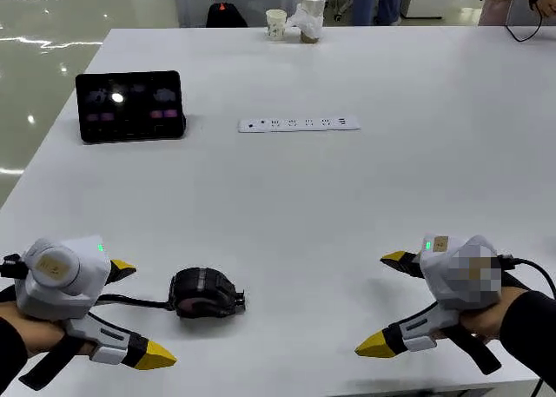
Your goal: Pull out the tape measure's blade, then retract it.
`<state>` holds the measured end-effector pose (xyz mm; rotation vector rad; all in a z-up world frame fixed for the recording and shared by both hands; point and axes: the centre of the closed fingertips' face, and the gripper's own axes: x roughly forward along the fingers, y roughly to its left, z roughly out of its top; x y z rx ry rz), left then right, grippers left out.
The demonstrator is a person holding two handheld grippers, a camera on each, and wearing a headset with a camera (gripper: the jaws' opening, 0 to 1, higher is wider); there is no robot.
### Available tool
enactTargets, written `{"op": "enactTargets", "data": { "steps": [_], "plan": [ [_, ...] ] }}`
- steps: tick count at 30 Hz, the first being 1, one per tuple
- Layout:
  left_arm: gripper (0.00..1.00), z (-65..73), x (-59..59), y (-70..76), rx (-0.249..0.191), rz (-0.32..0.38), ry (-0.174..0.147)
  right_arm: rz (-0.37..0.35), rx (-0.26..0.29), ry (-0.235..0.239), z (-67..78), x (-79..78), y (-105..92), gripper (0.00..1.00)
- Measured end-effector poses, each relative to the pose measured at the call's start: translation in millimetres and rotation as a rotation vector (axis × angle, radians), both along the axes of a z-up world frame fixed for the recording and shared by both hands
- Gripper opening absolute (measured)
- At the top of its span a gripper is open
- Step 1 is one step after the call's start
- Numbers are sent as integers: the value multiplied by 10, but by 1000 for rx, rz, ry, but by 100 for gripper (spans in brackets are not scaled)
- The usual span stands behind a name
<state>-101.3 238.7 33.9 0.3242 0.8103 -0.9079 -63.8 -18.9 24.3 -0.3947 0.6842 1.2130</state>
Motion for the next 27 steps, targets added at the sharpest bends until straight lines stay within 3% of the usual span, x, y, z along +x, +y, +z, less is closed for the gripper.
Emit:
{"op": "enactTargets", "data": {
  "steps": [12,16,19,27],
  "plan": [
    [99,28,120,-187,54,-134,-21,101,-15,-10,-68,-7,371,99],
    [99,17,118,-265,53,-185,-28,123,-12,-6,-73,-24,476,99],
    [99,-17,96,-316,82,-245,-27,131,11,1,-27,-26,591,99],
    [99,-26,149,-452,97,-303,-30,185,23,-9,8,-16,853,97]
  ]
}}
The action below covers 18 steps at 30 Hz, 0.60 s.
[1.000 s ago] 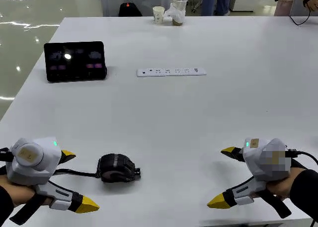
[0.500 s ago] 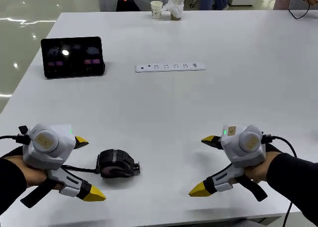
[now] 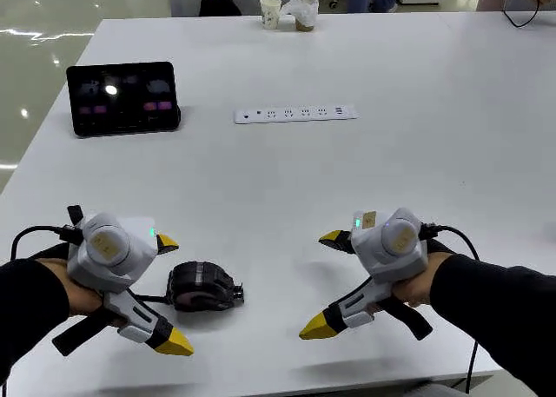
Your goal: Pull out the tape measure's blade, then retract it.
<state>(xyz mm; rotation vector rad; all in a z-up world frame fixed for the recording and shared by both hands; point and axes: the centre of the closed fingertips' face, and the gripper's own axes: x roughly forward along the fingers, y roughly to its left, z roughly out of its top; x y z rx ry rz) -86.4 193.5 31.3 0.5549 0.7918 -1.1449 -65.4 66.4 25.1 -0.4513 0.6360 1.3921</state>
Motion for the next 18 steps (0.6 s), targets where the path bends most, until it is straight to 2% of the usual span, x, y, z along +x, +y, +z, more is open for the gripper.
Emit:
{"op": "enactTargets", "data": {
  "steps": [2,7,9,13,18],
  "plan": [
    [97,-15,20,-15,7,-15,-1,17,-4,8,1,-26,49,94],
    [94,-64,4,-89,25,-43,9,57,-24,13,-67,-68,161,93],
    [91,-90,7,-86,44,-61,5,69,-35,21,-121,-81,192,92],
    [87,-76,22,-129,43,-73,0,83,-45,34,-181,-93,250,91],
    [82,-78,53,-146,55,-99,-18,71,-34,43,-188,-34,334,88]
  ]
}}
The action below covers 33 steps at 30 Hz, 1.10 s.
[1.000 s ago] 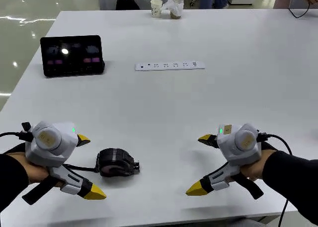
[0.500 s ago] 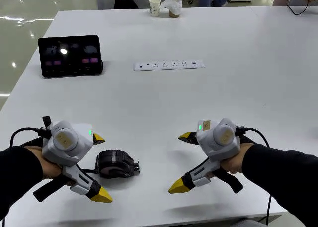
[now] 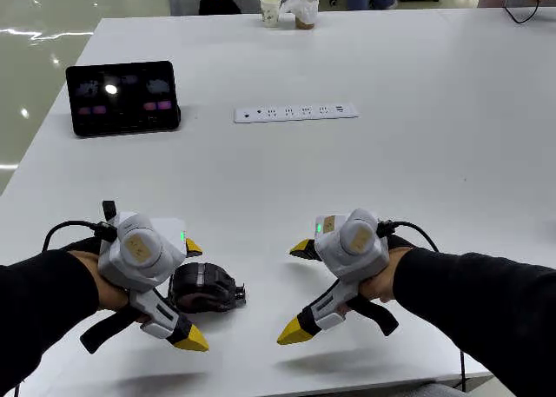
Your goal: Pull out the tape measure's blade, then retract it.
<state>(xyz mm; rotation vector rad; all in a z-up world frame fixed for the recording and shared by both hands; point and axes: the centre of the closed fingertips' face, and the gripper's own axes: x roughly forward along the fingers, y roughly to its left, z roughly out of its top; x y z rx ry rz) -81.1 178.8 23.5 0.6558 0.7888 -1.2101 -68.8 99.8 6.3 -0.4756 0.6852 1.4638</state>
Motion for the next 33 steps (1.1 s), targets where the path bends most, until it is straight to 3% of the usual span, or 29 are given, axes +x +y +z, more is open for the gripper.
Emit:
{"op": "enactTargets", "data": {
  "steps": [3,6,9,12,24,25,27,28,29,33],
  "plan": [
    [79,17,31,-28,-21,21,9,4,-5,-1,-6,41,32,85],
    [75,16,49,-34,-10,9,-10,-14,-5,-4,16,112,66,81],
    [66,16,112,-21,15,7,-49,-17,7,0,56,133,120,78],
    [56,18,104,-35,15,9,-40,-14,12,-4,74,123,172,76],
    [44,6,86,-43,43,-28,-36,49,-5,-45,16,39,339,63],
    [41,0,90,-47,43,-44,-39,53,-7,-49,9,39,345,62],
    [31,12,195,-21,45,-24,-79,59,-11,-51,6,37,355,60],
    [32,9,139,-44,24,-7,-25,58,-12,-49,2,43,360,60],
    [32,17,157,-33,28,-18,-37,58,-12,-50,3,48,365,60],
    [32,18,153,-34,32,-16,-36,55,-12,-56,5,68,390,56]
  ]
}}
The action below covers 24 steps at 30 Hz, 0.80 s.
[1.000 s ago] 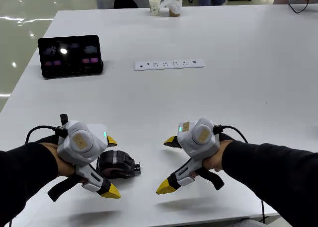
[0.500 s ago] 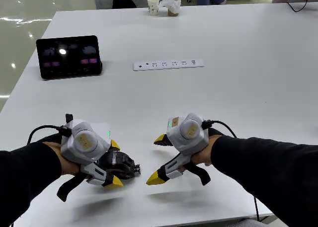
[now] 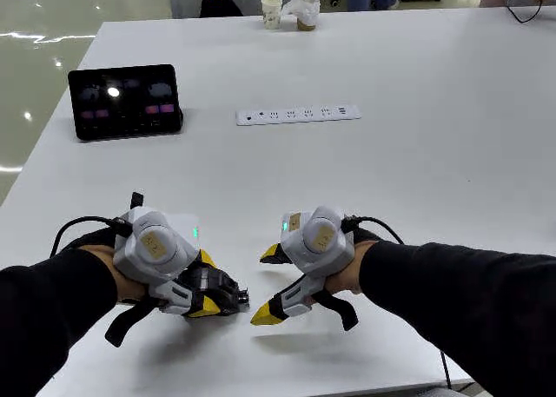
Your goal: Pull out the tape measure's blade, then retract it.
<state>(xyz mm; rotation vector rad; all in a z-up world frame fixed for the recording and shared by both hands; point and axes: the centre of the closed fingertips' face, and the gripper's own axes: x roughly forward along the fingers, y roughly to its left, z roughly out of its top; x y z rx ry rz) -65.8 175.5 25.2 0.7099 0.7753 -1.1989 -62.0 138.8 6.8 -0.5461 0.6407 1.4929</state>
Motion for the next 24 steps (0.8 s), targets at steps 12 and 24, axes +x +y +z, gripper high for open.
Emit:
{"op": "enactTargets", "data": {
  "steps": [12,24],
  "plan": [
    [31,-1,24,-3,-9,2,-7,57,-31,-12,-110,-67,112,40],
    [31,-17,33,-12,-11,12,-20,106,-54,-50,-176,-93,155,29]
  ]
}}
